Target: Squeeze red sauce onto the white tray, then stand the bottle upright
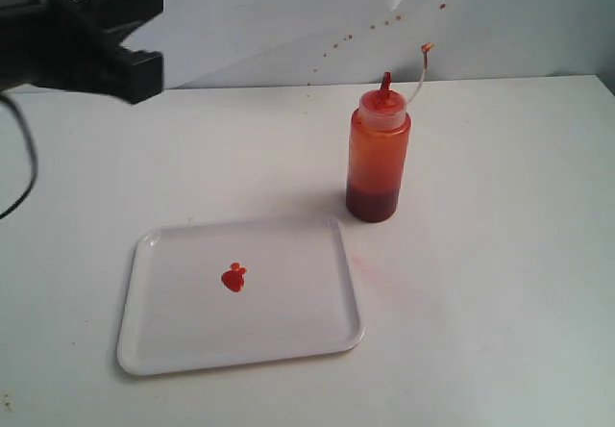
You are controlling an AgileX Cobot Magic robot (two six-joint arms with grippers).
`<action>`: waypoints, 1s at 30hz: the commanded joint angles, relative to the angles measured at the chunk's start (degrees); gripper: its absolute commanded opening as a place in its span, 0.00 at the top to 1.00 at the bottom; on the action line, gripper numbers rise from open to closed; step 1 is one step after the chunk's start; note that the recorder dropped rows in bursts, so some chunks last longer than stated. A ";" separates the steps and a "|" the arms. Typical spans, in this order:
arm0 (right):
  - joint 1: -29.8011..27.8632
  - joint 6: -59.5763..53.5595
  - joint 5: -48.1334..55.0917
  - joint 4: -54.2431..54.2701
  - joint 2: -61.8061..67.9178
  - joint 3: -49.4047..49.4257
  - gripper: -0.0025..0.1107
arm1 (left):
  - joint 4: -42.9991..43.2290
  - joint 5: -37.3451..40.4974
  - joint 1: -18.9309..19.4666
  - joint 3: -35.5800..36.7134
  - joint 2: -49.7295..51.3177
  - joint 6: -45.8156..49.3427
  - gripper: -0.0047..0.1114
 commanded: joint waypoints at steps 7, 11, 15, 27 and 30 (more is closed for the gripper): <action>-0.39 0.02 0.35 -0.09 -0.15 -0.23 0.98 | -24.19 -16.28 -0.03 29.98 -29.81 21.14 0.94; -0.39 0.02 0.35 -0.09 -0.15 -0.23 0.98 | -24.19 -15.46 0.07 37.19 -38.23 21.38 0.94; -0.39 0.02 0.35 -0.09 -0.15 -0.23 0.98 | -24.19 -15.34 0.08 43.67 -44.18 22.03 0.94; -0.39 0.02 0.35 -0.09 -0.15 -0.23 0.98 | -25.23 11.59 1.33 47.27 -62.04 22.66 0.94; -0.39 0.02 0.12 -0.09 -0.15 -0.23 0.98 | -25.14 13.34 4.26 47.27 -62.04 22.45 0.94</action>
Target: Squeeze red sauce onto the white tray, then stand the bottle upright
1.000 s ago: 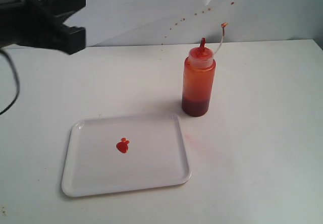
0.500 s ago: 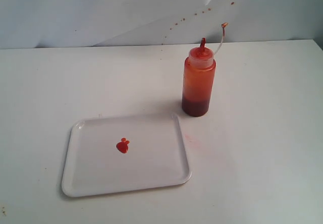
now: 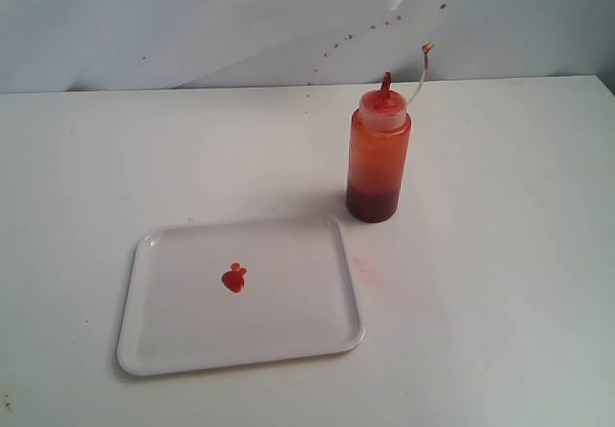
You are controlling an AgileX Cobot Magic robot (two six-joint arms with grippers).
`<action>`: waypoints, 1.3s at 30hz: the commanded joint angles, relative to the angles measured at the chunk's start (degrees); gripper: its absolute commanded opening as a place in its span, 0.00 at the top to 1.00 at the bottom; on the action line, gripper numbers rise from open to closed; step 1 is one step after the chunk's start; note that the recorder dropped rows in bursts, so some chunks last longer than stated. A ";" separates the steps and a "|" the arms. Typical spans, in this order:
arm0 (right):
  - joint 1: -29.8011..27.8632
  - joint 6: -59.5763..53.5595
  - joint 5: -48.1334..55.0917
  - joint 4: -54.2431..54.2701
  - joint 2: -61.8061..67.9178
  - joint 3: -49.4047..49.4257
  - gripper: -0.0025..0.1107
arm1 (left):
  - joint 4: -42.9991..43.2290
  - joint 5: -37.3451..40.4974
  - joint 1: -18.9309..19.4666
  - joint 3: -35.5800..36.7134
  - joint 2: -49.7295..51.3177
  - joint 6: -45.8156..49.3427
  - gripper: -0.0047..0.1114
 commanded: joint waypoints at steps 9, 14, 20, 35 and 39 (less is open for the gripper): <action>-0.39 0.02 0.24 -0.09 -0.15 -0.23 0.98 | -0.47 5.66 17.28 0.45 -0.90 -1.15 0.94; -0.39 0.02 0.24 -0.09 -0.15 -0.23 0.98 | -0.47 5.46 27.20 0.45 -0.90 -1.15 0.94; -0.39 0.02 0.24 -0.09 -0.15 -0.23 0.98 | -0.30 5.46 34.59 0.45 -0.90 -1.15 0.94; -0.39 0.02 0.24 -0.09 -0.15 -0.23 0.98 | -0.30 5.34 34.59 0.45 -0.90 -0.90 0.94; -0.39 0.02 0.24 -0.09 -0.15 -0.23 0.98 | -0.30 5.34 34.59 0.45 -0.90 -0.90 0.94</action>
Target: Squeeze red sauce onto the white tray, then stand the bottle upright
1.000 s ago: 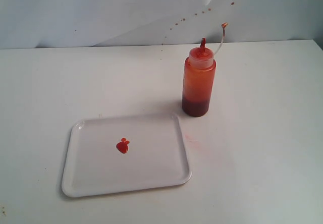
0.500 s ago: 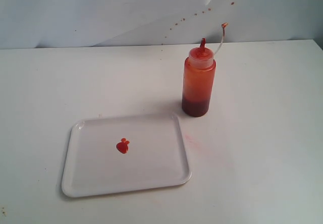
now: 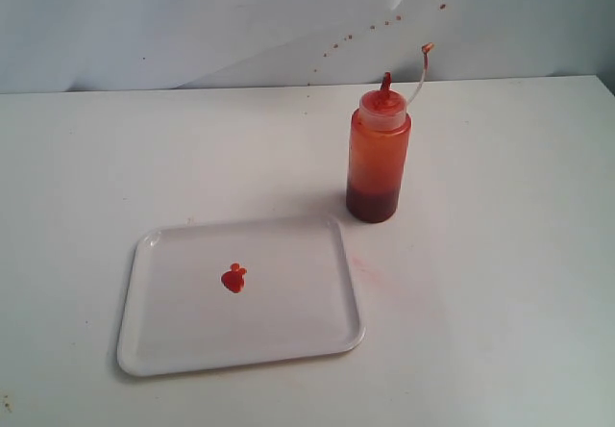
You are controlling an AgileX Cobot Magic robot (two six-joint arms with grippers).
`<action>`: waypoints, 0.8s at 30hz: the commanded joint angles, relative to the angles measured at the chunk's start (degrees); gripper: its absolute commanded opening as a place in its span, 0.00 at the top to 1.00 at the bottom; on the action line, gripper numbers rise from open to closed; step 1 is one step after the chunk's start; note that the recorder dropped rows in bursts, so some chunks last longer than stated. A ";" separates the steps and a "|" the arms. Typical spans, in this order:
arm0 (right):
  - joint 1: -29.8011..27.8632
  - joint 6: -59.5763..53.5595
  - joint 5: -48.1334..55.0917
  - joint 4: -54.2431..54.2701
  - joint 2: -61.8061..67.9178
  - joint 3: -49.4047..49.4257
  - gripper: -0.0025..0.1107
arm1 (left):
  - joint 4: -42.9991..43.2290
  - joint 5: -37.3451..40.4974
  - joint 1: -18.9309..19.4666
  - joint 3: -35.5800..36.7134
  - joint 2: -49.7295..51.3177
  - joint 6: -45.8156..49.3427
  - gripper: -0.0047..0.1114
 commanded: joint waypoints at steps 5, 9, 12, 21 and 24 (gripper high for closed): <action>-0.39 0.02 0.24 0.02 -0.15 -0.23 0.98 | -0.30 -0.34 0.10 0.45 -0.21 -0.20 0.94; -0.39 0.02 0.24 0.02 -0.15 -0.23 0.98 | -0.30 -0.33 0.10 0.45 -0.21 0.02 0.94; -0.39 0.02 0.24 0.02 -0.15 -0.23 0.98 | -0.30 -0.33 0.10 0.45 -0.21 0.02 0.94; -0.39 0.02 0.48 0.02 -1.35 -0.23 0.98 | -0.30 -0.33 0.10 0.45 -0.21 0.02 0.94; -0.39 0.02 0.48 0.02 -5.00 -0.23 0.98 | -0.30 -0.33 0.10 0.45 -0.21 0.02 0.94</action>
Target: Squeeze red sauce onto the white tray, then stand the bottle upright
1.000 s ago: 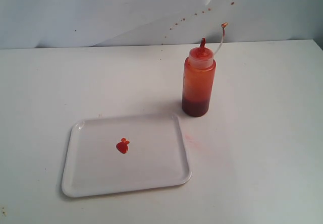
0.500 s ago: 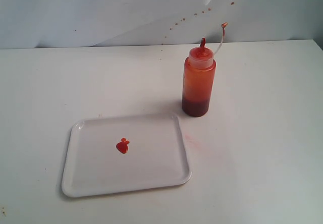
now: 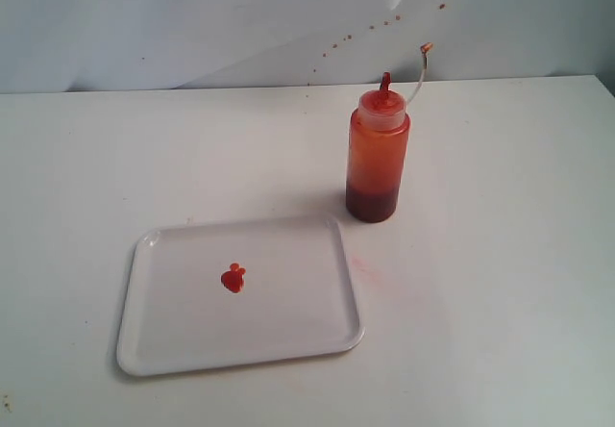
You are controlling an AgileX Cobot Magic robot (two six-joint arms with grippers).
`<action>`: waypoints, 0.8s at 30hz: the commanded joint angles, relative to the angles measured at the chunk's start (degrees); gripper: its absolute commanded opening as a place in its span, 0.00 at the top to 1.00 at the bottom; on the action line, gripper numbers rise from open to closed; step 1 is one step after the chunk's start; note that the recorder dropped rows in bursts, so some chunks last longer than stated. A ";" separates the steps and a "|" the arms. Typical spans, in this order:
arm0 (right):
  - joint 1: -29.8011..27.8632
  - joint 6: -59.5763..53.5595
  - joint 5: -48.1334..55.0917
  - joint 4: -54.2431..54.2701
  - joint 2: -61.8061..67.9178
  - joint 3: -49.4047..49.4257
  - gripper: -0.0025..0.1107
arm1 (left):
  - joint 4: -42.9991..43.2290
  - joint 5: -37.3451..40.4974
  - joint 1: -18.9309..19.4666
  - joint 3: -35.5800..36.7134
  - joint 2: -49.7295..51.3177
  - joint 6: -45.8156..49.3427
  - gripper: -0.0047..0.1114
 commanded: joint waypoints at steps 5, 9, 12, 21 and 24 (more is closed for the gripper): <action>-0.39 0.02 0.47 0.02 -15.09 -0.23 0.98 | -0.30 -0.33 0.10 0.45 -0.21 -0.12 0.94; -0.39 0.02 0.47 0.02 -27.20 -0.23 0.98 | -0.30 -0.33 0.10 0.45 -0.21 -0.12 0.94; -0.39 0.02 0.47 0.02 -35.52 -0.23 0.98 | -0.30 -0.33 0.10 0.45 -0.21 -0.12 0.94; -0.39 0.02 0.47 1.15 -56.92 -0.23 0.98 | -0.30 -0.33 0.10 0.45 -0.21 -0.12 0.94; -0.39 0.02 0.47 2.54 -61.78 -0.23 0.98 | -0.30 -0.33 0.10 0.45 -0.21 -0.12 0.94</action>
